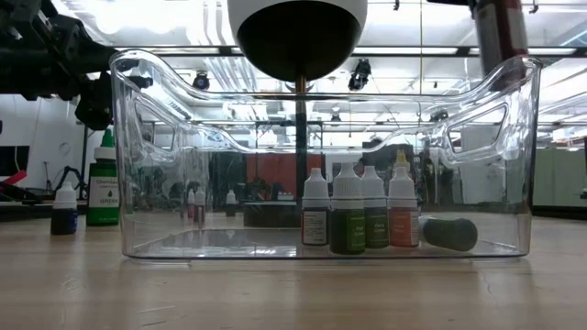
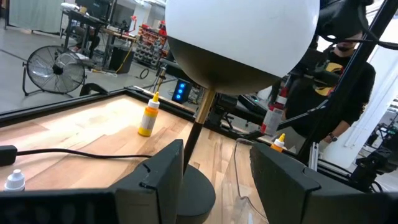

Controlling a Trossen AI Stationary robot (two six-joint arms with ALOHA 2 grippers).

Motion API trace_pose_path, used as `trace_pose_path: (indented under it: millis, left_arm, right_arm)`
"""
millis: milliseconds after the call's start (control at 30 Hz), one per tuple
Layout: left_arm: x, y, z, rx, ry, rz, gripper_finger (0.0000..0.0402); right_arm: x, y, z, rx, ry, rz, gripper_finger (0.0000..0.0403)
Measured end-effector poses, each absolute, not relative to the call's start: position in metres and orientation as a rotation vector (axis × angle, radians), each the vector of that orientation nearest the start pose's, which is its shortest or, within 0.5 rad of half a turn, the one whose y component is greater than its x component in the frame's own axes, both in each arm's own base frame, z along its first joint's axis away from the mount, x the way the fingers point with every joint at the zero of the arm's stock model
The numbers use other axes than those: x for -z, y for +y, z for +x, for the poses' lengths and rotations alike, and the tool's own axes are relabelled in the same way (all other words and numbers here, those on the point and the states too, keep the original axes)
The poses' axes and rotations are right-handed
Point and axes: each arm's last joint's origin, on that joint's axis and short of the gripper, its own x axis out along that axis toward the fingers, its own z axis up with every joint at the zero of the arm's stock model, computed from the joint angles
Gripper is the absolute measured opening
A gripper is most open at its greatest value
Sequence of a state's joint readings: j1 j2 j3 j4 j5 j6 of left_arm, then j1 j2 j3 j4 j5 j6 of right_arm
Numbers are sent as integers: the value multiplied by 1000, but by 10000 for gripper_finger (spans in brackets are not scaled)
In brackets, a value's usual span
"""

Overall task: Pick & Place food coloring
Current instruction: Put the big red food coloring bottle into the transparent bin

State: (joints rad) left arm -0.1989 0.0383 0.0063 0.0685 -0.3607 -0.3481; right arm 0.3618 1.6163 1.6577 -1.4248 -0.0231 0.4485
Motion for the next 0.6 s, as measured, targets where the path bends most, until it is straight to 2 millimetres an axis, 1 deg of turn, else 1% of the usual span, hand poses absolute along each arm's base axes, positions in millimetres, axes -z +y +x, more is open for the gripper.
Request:
trace_pose_path:
  millis: [333, 600]
  left_arm:
    - [-169, -9, 98, -154, -63, -357, 161]
    - [-169, -9, 98, -154, -62, -357, 161]
  right_arm:
    - [-342, 119, 313, -17, 1387, 141, 114]
    - [-337, 131, 343, -9, 1372, 165, 114]
